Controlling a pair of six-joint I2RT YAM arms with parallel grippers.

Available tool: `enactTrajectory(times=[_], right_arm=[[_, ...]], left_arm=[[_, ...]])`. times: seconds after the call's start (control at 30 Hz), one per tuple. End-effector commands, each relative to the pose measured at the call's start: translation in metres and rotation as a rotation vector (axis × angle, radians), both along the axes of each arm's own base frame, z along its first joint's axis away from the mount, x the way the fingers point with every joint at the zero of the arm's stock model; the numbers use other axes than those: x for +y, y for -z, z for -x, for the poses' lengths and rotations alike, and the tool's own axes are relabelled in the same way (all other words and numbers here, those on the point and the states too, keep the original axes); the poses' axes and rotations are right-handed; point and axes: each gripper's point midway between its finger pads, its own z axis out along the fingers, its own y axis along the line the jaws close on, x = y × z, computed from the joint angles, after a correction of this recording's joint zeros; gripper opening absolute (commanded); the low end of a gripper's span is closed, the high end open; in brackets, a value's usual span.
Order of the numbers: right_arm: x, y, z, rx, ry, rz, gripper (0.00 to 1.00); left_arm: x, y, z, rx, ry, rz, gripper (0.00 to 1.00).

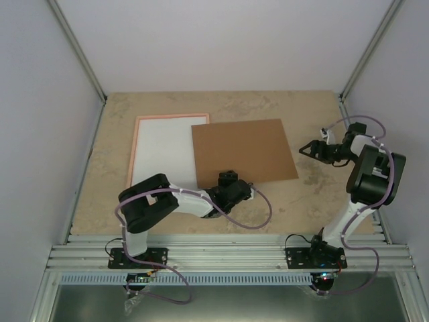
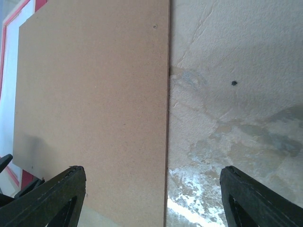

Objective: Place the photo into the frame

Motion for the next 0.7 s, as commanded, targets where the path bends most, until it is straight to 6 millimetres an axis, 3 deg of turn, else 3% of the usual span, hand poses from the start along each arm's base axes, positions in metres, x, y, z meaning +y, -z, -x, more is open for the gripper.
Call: enactTrajectory(times=[0.0,0.23,0.4,0.57,0.67], right_arm=[[-0.011,-0.018,-0.004,-0.049,0.009,0.025,0.78],[-0.019,-0.034,-0.001,-0.101,0.022,0.027,0.78],[-0.022,-0.055,-0.004,-0.168,0.021,0.019,0.79],[-0.035,-0.092,-0.013,-0.301,0.030,0.052,0.81],[-0.047,-0.123,-0.017,-0.404,0.046,0.062,0.84]], left_arm=[[0.003,0.015,-0.011,-0.049,-0.023,-0.079,0.69],[-0.002,0.010,-0.024,-0.106,-0.057,-0.049,0.43],[-0.011,-0.017,-0.030,-0.151,-0.052,0.014,0.01],[-0.025,-0.068,-0.041,-0.184,-0.064,0.116,0.00],[-0.034,-0.120,-0.053,-0.218,-0.086,0.209,0.00]])
